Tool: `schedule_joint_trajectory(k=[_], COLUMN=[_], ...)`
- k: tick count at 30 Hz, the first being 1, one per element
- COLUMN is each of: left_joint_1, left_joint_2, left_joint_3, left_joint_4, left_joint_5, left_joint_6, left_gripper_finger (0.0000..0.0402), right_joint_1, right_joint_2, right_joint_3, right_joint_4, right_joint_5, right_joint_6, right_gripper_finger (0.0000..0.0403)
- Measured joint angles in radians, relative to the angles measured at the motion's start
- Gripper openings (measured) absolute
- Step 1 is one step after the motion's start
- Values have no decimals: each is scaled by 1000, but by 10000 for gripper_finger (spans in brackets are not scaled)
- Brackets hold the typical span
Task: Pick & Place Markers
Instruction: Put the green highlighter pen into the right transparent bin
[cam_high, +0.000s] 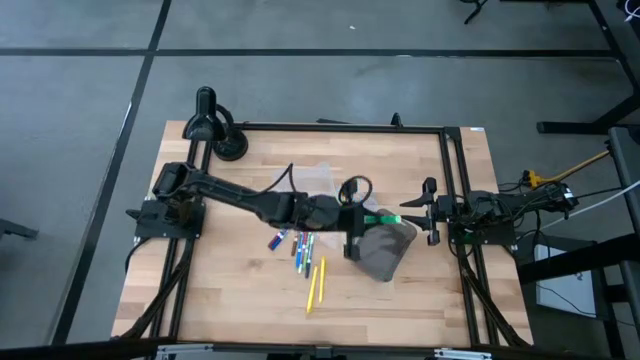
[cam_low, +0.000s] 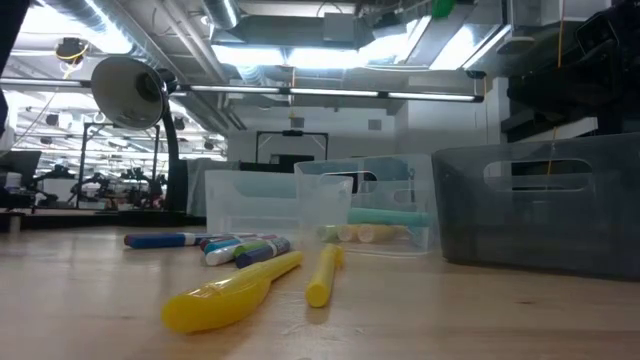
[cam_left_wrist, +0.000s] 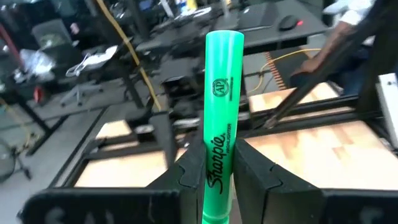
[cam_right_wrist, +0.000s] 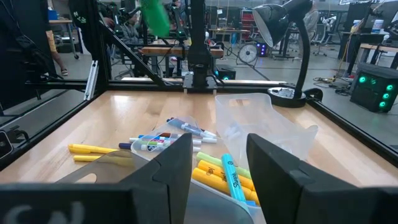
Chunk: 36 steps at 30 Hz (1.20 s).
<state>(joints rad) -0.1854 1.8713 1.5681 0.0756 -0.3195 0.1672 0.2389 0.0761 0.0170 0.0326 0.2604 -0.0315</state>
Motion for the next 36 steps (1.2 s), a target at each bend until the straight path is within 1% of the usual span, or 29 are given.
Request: schedule_joint_trajectory(k=[15,21,26,36], left_joint_1=[154,197,219,263], left_joint_2=[0,0,0,15], left_joint_3=[0,0,0,0], left_joint_4=[-175,-294,-381,-470], left_joint_5=[39,114,146,207], left_joint_6=[-198,-236,-243,-364], left_gripper_finger=[51,52,53,54], right_joint_1=[0,0,0,0], right_joint_2=[0,0,0,0], right_joint_3=[0,0,0,0], right_joint_4=[0,0,0,0], right_joint_5=[0,0,0,0], right_joint_6=[0,0,0,0], right_gripper_finger=[152,152,152,152])
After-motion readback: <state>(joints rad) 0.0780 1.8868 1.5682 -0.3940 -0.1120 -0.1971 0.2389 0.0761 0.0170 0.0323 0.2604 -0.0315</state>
